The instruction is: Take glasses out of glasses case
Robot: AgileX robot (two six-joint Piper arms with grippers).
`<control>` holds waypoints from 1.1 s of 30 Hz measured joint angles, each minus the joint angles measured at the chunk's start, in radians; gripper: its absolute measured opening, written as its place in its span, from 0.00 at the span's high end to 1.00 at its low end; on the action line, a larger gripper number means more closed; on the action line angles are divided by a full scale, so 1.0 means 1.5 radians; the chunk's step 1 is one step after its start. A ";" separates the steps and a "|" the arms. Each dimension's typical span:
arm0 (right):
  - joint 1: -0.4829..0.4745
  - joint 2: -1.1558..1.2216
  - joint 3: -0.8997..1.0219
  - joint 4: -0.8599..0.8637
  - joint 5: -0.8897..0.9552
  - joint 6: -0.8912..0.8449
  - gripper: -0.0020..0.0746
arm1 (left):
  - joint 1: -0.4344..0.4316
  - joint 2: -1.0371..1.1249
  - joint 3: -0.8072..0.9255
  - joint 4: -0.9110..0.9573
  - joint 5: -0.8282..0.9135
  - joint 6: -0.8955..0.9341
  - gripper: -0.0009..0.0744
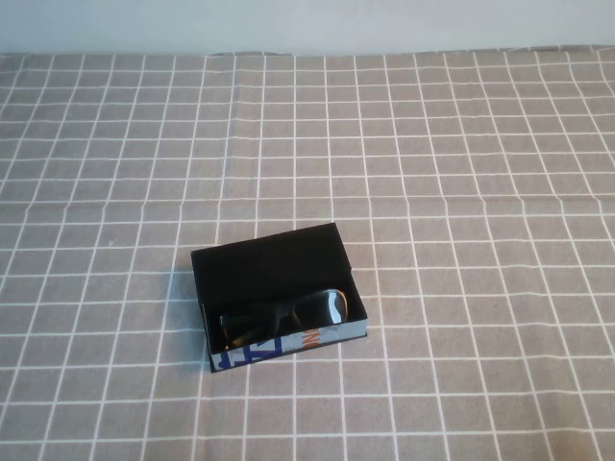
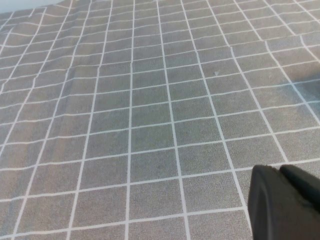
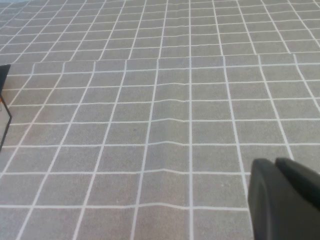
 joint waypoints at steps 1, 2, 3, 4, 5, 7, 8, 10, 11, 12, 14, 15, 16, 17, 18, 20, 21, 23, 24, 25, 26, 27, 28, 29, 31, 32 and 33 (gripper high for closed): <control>0.000 0.000 0.000 0.000 0.000 0.000 1.00 | 0.000 0.000 0.000 0.000 0.000 0.000 0.99; 0.000 0.000 0.000 0.000 0.000 0.000 1.00 | 0.000 0.000 0.000 0.000 0.000 0.000 0.99; 0.000 0.000 0.000 0.000 0.000 0.000 1.00 | 0.000 0.000 0.000 0.000 0.000 0.000 0.99; 0.000 0.000 0.000 0.000 0.000 0.000 1.00 | 0.000 0.000 0.000 0.000 0.000 0.000 0.99; 0.000 0.000 0.000 0.000 0.000 0.000 1.00 | 0.000 0.000 0.000 0.000 0.000 0.000 0.99; 0.000 0.000 0.000 0.000 0.000 0.000 1.00 | 0.000 0.000 0.000 0.000 0.000 0.000 0.99; 0.000 0.000 0.000 0.000 0.000 0.000 1.00 | 0.000 0.000 0.000 0.000 0.000 0.000 0.99; 0.000 0.000 0.000 0.000 -0.001 0.000 1.00 | 0.000 0.000 0.000 0.000 0.000 0.000 0.99; 0.000 0.000 0.000 0.001 -0.003 0.000 1.00 | 0.000 0.000 0.000 0.000 0.000 0.000 0.99; 0.000 0.000 0.000 0.001 -0.004 0.000 1.00 | 0.000 0.000 0.000 0.000 0.000 0.000 0.99; 0.000 0.000 0.000 0.001 -0.004 0.000 1.00 | 0.000 0.000 0.000 0.000 0.000 0.000 0.99; 0.000 0.000 0.000 0.001 -0.004 -0.002 1.00 | 0.000 0.000 0.000 0.000 0.000 0.000 0.99; 0.000 0.000 0.000 0.001 -0.004 -0.002 1.00 | 0.000 0.000 0.000 0.000 0.000 0.000 0.99; 0.000 0.000 0.000 0.001 -0.004 -0.002 1.00 | 0.000 0.000 0.000 0.000 0.000 0.000 0.99; 0.000 0.000 0.000 0.003 -0.004 -0.002 1.00 | 0.000 0.000 0.000 0.000 0.000 0.000 0.99; 0.000 0.000 0.000 0.005 -0.004 -0.002 1.00 | 0.000 0.000 0.000 0.000 0.000 0.000 0.99; 0.000 0.000 0.000 0.006 -0.004 -0.002 1.00 | 0.000 0.000 0.000 0.000 0.000 0.000 0.99; 0.000 0.000 0.000 0.008 -0.004 -0.002 1.00 | 0.000 0.000 0.000 0.000 0.000 0.000 0.99; 0.000 0.000 0.000 0.009 -0.004 -0.002 1.00 | 0.000 0.000 0.000 0.000 0.000 0.000 0.99; 0.000 0.000 0.000 0.011 -0.004 -0.002 1.00 | 0.000 0.000 0.000 0.000 0.000 0.000 0.99; 0.000 0.000 0.000 0.012 -0.005 -0.002 1.00 | 0.000 0.000 0.000 0.000 0.000 0.000 0.99; 0.000 0.000 0.000 0.013 -0.005 -0.002 1.00 | 0.000 0.000 0.000 0.000 0.000 0.000 0.99; 0.000 0.000 0.000 0.014 -0.007 -0.002 1.00 | 0.000 0.000 0.000 0.000 0.000 0.000 0.99; 0.000 0.000 0.000 0.016 -0.008 -0.002 1.00 | 0.000 0.000 0.000 0.000 0.000 0.000 0.99; 0.000 0.000 0.000 0.023 -0.009 -0.002 1.00 | 0.000 0.000 0.000 0.000 0.000 0.000 0.99; 0.000 0.000 0.000 0.031 -0.011 -0.002 1.00 | 0.000 0.000 0.000 0.000 0.000 0.000 0.99; 0.000 0.000 0.000 0.041 -0.012 -0.002 1.00 | 0.000 0.000 0.000 0.000 0.000 0.000 0.99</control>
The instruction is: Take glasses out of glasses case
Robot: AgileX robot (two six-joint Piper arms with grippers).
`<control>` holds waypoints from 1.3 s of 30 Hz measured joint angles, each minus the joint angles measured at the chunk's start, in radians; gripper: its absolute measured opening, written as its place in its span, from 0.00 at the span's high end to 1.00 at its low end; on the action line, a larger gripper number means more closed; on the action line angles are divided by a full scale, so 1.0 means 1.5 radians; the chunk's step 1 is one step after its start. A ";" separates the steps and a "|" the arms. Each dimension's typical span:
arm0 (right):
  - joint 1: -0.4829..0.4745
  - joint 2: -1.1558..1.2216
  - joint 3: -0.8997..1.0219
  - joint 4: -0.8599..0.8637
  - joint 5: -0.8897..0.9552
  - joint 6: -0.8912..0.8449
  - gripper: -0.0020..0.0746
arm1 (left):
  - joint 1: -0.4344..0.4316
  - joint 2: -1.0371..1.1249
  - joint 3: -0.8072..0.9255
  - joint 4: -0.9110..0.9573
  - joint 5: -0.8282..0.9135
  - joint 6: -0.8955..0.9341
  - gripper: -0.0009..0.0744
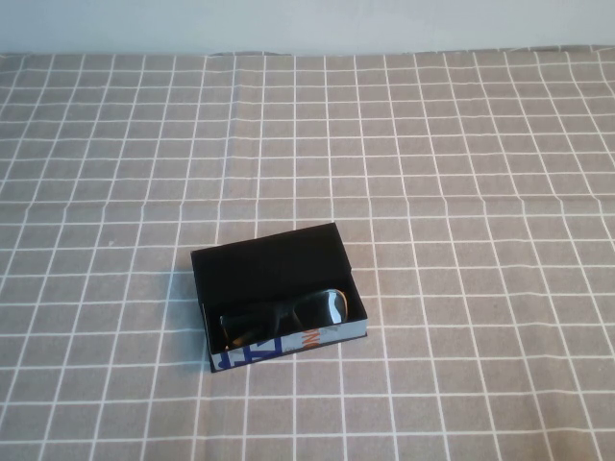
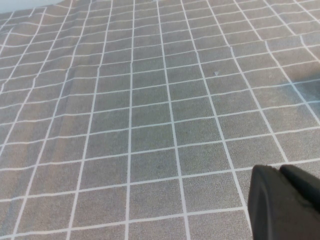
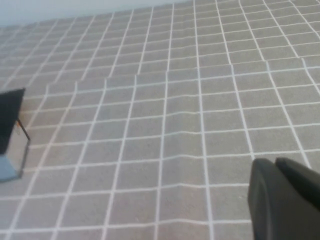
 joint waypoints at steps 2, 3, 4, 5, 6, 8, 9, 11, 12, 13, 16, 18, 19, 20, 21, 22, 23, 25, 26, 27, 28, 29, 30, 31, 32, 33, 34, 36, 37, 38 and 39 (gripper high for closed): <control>0.000 0.000 0.000 0.033 -0.012 0.000 1.00 | 0.000 0.000 0.000 0.000 0.000 0.000 0.99; 0.000 0.000 0.000 0.050 -0.019 0.000 1.00 | 0.000 0.000 0.000 0.000 0.000 0.000 0.99; 0.000 0.000 0.000 0.073 -0.028 0.000 1.00 | 0.000 0.000 0.000 0.000 0.000 0.000 0.99; 0.000 0.000 0.000 0.099 -0.038 0.000 1.00 | 0.000 0.000 0.000 0.000 0.000 0.000 0.99; 0.000 0.000 0.000 0.122 -0.047 0.000 1.00 | 0.000 0.000 0.000 0.000 0.000 0.000 0.99; 0.000 0.000 0.000 0.190 -0.070 0.000 1.00 | 0.000 0.000 0.000 0.000 0.000 0.000 0.99; 0.000 0.000 0.000 0.218 -0.080 0.000 1.00 | 0.000 0.000 0.000 0.000 0.000 0.000 0.99; 0.000 0.000 0.000 0.297 -0.099 0.000 1.00 | 0.000 0.000 0.000 0.000 0.000 0.000 0.99; 0.000 0.000 0.000 0.336 -0.105 0.000 1.00 | 0.000 0.000 0.000 0.000 0.000 0.000 0.99; 0.000 0.000 0.000 0.362 -0.111 0.000 1.00 | 0.000 0.000 0.000 0.000 0.000 0.000 0.99; 0.000 0.000 0.000 0.442 -0.133 0.000 1.00 | 0.000 0.000 0.000 0.000 0.000 0.000 0.99; 0.000 0.000 0.000 0.522 -0.137 -0.002 1.00 | 0.000 0.000 0.000 0.000 0.000 0.000 0.99; 0.000 0.000 0.000 0.549 -0.134 -0.006 1.00 | 0.000 0.000 0.000 0.000 0.000 0.000 0.99; 0.000 0.000 -0.002 0.564 -0.121 -0.008 1.00 | 0.000 0.000 0.000 0.000 0.000 0.000 0.99; 0.000 0.000 -0.012 0.567 -0.101 -0.010 1.00 | 0.000 0.000 0.000 0.000 0.000 0.000 0.99; 0.000 0.006 -0.029 0.567 -0.081 -0.011 1.00 | 0.000 0.000 0.000 0.000 0.000 0.000 0.99; 0.000 0.020 -0.050 0.558 -0.055 -0.012 1.00 | 0.000 0.000 0.000 0.000 0.000 0.000 0.99; 0.000 0.064 -0.096 0.530 -0.004 -0.014 1.00 | 0.000 0.000 0.000 0.000 0.000 0.000 0.99; -0.001 0.096 -0.123 0.510 0.026 -0.015 1.00 | 0.000 0.000 0.000 0.000 0.000 0.000 0.99; -0.001 0.133 -0.152 0.486 0.060 -0.015 1.00 | 0.000 0.000 0.000 0.000 0.000 0.000 0.99; -0.001 0.165 -0.175 0.459 0.097 -0.015 1.00 | 0.000 0.000 0.000 0.000 0.000 0.000 0.99; -0.001 0.206 -0.205 0.430 0.138 -0.015 1.00 | 0.000 0.000 0.000 0.000 0.000 0.000 0.99; -0.001 0.249 -0.235 0.401 0.178 -0.017 1.00 | 0.000 0.000 0.000 0.000 0.000 0.000 0.99; -0.001 0.292 -0.265 0.378 0.209 -0.020 1.00 | 0.000 0.000 0.000 0.000 0.000 0.000 0.99; -0.001 0.335 -0.294 0.352 0.244 -0.032 1.00 | 0.000 0.000 0.000 0.000 0.000 0.000 0.99; -0.001 0.376 -0.323 0.329 0.274 -0.050 1.00 | 0.000 0.000 0.000 0.000 0.000 0.000 0.99; -0.001 0.408 -0.345 0.315 0.295 -0.066 1.00 | 0.000 0.000 0.000 0.000 0.000 0.000 0.99; -0.001 0.486 -0.398 0.296 0.337 -0.112 1.00 | 0.000 0.000 0.000 0.000 0.000 0.000 0.99; -0.001 0.515 -0.419 0.293 0.350 -0.128 1.00 | 0.000 0.000 0.000 0.000 0.000 0.000 0.99; -0.001 0.550 -0.446 0.291 0.365 -0.146 1.00 | 0.000 0.000 0.000 0.000 0.000 0.000 0.99; 0.000 0.583 -0.472 0.290 0.377 -0.162 1.00 | 0.000 0.000 0.000 0.000 0.000 0.000 0.99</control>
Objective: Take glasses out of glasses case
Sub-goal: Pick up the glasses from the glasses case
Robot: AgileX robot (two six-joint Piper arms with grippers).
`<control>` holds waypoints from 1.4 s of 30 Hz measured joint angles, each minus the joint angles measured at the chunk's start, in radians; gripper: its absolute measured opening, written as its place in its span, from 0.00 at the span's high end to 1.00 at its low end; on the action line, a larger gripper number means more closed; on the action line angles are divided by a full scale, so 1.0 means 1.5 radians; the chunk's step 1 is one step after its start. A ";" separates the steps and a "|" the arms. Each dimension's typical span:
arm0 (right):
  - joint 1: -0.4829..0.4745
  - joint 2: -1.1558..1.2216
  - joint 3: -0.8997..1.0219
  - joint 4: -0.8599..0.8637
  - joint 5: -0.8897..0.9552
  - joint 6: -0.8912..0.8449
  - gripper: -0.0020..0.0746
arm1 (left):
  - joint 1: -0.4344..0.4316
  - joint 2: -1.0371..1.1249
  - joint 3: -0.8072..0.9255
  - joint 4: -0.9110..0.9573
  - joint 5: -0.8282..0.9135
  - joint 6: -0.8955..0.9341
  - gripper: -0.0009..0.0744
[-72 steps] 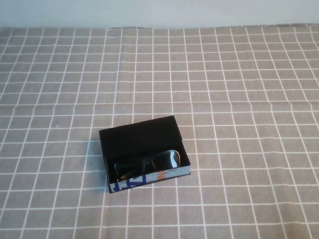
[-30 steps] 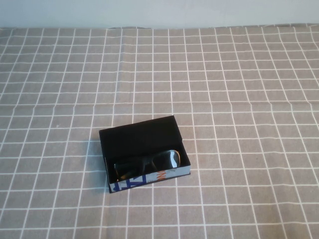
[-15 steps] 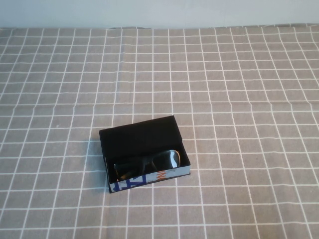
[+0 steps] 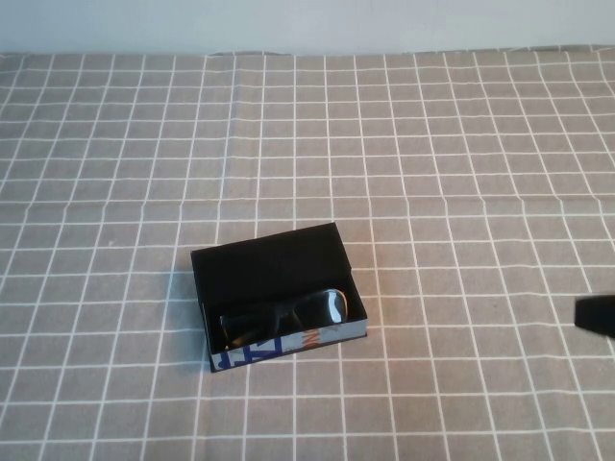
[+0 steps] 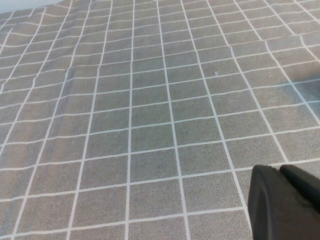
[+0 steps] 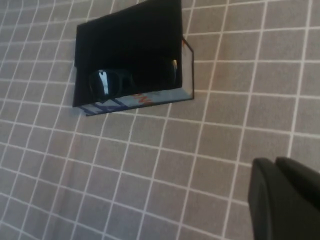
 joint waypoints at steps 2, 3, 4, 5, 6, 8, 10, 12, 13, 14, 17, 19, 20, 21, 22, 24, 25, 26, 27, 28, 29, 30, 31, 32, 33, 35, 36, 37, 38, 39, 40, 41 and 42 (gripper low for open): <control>0.010 0.053 -0.050 -0.006 0.010 -0.017 1.00 | 0.000 0.000 0.000 0.000 0.000 0.000 0.99; 0.020 0.079 -0.075 -0.012 0.010 -0.022 1.00 | 0.000 0.000 0.000 0.000 0.000 0.000 0.99; 0.030 0.103 -0.093 -0.019 0.009 -0.025 1.00 | 0.000 0.000 0.000 0.000 0.000 0.000 0.99; 0.047 0.126 -0.116 -0.026 0.005 -0.027 1.00 | 0.000 0.000 0.000 0.000 0.000 0.000 0.99; 0.066 0.149 -0.139 -0.036 0.000 -0.029 1.00 | 0.000 0.000 0.000 0.000 0.000 0.000 0.99; 0.105 0.192 -0.181 -0.054 -0.004 -0.030 1.00 | 0.000 0.000 0.000 0.000 0.000 0.000 0.99; 0.146 0.239 -0.225 -0.075 -0.006 -0.031 1.00 | 0.000 0.000 0.000 0.000 0.000 0.000 0.99; 0.193 0.295 -0.276 -0.105 -0.006 -0.034 1.00 | 0.000 0.000 0.000 0.000 0.000 0.000 0.99; 0.215 0.324 -0.301 -0.119 -0.006 -0.040 1.00 | 0.000 0.000 0.000 0.000 0.000 0.000 0.99; 0.235 0.352 -0.327 -0.135 -0.003 -0.049 1.00 | 0.000 0.000 0.000 0.000 0.000 0.000 0.99; 0.282 0.429 -0.396 -0.164 0.017 -0.097 1.00 | 0.000 0.000 0.000 0.000 0.000 0.000 0.99; 0.307 0.474 -0.440 -0.176 0.042 -0.135 1.00 | 0.000 0.000 0.000 0.000 0.000 0.000 0.99; 0.319 0.498 -0.464 -0.183 0.055 -0.154 1.00 | 0.000 0.000 0.000 0.000 0.000 0.000 0.99; 0.331 0.520 -0.486 -0.193 0.067 -0.166 1.00 | 0.000 0.000 0.000 0.000 0.000 0.000 0.99; 0.343 0.542 -0.509 -0.204 0.074 -0.174 1.00 | 0.000 0.000 0.000 0.000 0.000 0.000 0.99; 0.364 0.584 -0.553 -0.235 0.094 -0.205 1.00 | 0.000 0.000 0.000 0.000 0.000 0.000 0.99; 0.372 0.600 -0.570 -0.247 0.103 -0.228 0.99 | 0.000 0.000 0.000 0.000 0.000 0.000 0.99; 0.380 0.620 -0.592 -0.258 0.115 -0.254 0.99 | 0.000 0.000 0.000 0.000 0.000 0.000 0.99; 0.387 0.640 -0.613 -0.264 0.127 -0.282 0.98 | 0.000 0.000 0.000 0.000 0.000 0.000 0.99; 0.392 0.655 -0.629 -0.268 0.136 -0.304 0.97 | 0.000 0.000 0.000 0.000 0.000 0.000 0.99; 0.397 0.674 -0.650 -0.270 0.145 -0.332 0.95 | 0.000 0.000 0.000 0.000 0.000 0.000 0.99; 0.401 0.691 -0.669 -0.274 0.155 -0.360 0.92 | 0.000 0.000 0.000 0.000 0.000 0.000 0.99; 0.405 0.705 -0.688 -0.275 0.165 -0.383 0.89 | 0.000 0.000 0.000 0.000 0.000 0.000 0.99; 0.408 0.722 -0.707 -0.278 0.174 -0.412 0.86 | 0.000 0.000 0.000 0.000 0.000 0.000 0.99; 0.410 0.738 -0.724 -0.280 0.184 -0.438 0.82 | 0.000 0.000 0.000 0.000 0.000 0.000 0.99; 0.414 0.768 -0.751 -0.283 0.196 -0.473 0.74 | 0.000 0.000 0.000 0.000 0.000 0.000 0.99; 0.417 0.781 -0.765 -0.288 0.200 -0.483 0.70 | 0.000 0.000 0.000 0.000 0.000 0.000 0.99; 0.418 0.792 -0.775 -0.295 0.203 -0.490 0.67 | 0.000 0.000 0.000 0.000 0.000 0.000 0.99; 0.420 0.803 -0.785 -0.304 0.207 -0.494 0.64 | 0.000 0.000 0.000 0.000 0.000 0.000 0.99; 0.422 0.814 -0.794 -0.310 0.211 -0.498 0.62 | 0.000 0.000 0.000 0.000 0.000 0.000 0.99; 0.423 0.822 -0.799 -0.315 0.214 -0.500 0.60 | 0.000 0.000 0.000 0.000 0.000 0.000 0.99; 0.424 0.831 -0.805 -0.316 0.217 -0.503 0.59 | 0.000 0.000 0.000 0.000 0.000 0.000 0.99; 0.424 0.839 -0.805 -0.318 0.217 -0.510 0.58 | 0.000 0.000 0.000 0.000 0.000 0.000 0.99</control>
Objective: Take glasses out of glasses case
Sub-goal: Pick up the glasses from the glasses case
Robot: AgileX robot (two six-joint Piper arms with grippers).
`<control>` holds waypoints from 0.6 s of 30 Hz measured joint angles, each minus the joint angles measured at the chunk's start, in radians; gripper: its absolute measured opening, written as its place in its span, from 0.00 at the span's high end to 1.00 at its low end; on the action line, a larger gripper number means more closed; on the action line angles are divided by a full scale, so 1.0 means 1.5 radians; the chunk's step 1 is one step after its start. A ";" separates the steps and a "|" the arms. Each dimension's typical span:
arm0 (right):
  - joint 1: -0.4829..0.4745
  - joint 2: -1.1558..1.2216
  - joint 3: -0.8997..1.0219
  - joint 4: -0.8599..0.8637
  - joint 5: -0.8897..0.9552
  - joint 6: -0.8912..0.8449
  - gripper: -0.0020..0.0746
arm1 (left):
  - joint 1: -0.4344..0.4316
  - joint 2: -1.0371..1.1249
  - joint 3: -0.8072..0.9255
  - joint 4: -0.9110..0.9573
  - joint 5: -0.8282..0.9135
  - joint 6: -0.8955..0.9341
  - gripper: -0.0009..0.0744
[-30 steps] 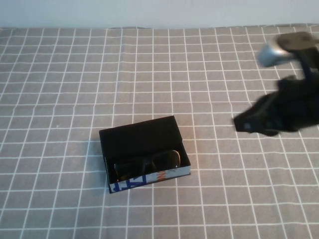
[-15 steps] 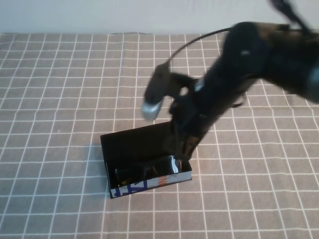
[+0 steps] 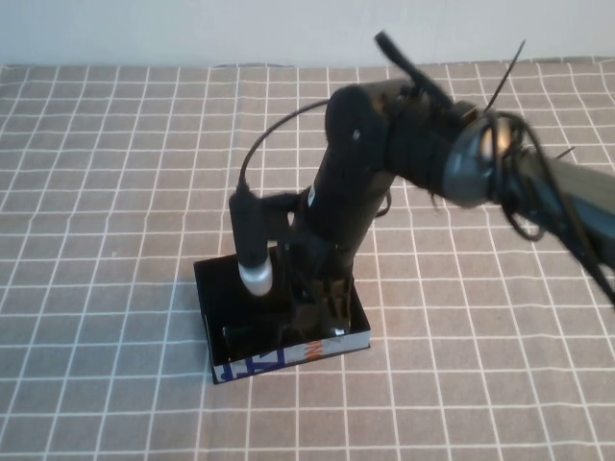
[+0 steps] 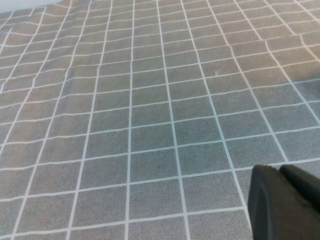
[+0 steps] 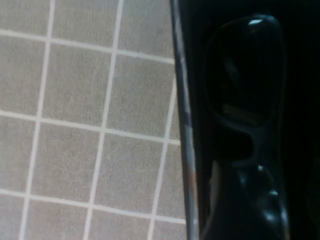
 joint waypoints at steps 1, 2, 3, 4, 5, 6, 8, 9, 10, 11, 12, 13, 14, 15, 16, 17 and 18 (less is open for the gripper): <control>0.001 0.007 0.000 -0.001 0.000 -0.007 0.58 | 0.000 0.000 0.000 0.000 0.000 0.000 0.99; 0.001 0.014 0.000 -0.001 0.000 -0.012 0.58 | 0.000 0.000 0.000 0.000 0.000 0.000 0.99; 0.001 0.021 0.000 -0.003 -0.003 -0.016 0.57 | 0.000 0.000 0.000 0.000 0.000 0.000 0.99; 0.001 0.025 0.000 -0.003 -0.006 -0.018 0.57 | 0.000 0.000 0.000 0.000 0.000 0.000 0.99; 0.001 0.031 0.000 -0.006 -0.012 -0.020 0.57 | 0.000 0.000 0.000 0.000 0.000 0.000 0.99; 0.001 0.034 0.000 -0.008 -0.019 -0.021 0.57 | 0.000 0.000 0.000 0.000 0.000 0.000 0.99; 0.001 0.041 0.000 -0.009 -0.032 -0.022 0.57 | 0.000 0.000 0.000 0.000 0.000 0.000 0.99; 0.001 0.043 0.000 -0.009 -0.038 -0.022 0.57 | 0.000 0.000 0.000 0.000 0.000 0.000 0.99; 0.001 0.044 0.000 -0.009 -0.043 -0.023 0.57 | 0.000 0.000 0.000 0.000 0.000 0.000 0.99; 0.001 0.044 0.000 -0.009 -0.046 -0.023 0.57 | 0.000 0.000 0.000 0.000 0.000 0.000 0.99; 0.001 0.044 0.000 -0.009 -0.051 -0.023 0.57 | 0.000 0.000 0.000 0.000 0.000 0.000 0.99; 0.001 0.044 0.000 -0.009 -0.052 -0.024 0.57 | 0.000 0.000 0.000 0.000 0.000 0.000 0.99; 0.001 0.044 0.000 -0.009 -0.054 -0.025 0.57 | 0.000 0.000 0.000 0.000 0.000 0.000 0.99; 0.001 0.044 0.000 -0.009 -0.054 -0.025 0.57 | 0.000 0.000 0.000 0.000 0.000 0.000 0.99; 0.001 0.044 0.000 -0.009 -0.054 -0.025 0.57 | 0.000 0.000 0.000 0.000 0.000 0.000 0.99; 0.001 0.044 0.000 -0.009 -0.054 -0.025 0.57 | 0.000 0.000 0.000 0.000 0.000 0.000 0.99; 0.001 0.044 0.000 -0.009 -0.054 -0.025 0.57 | 0.000 0.000 0.000 0.000 0.000 0.000 0.99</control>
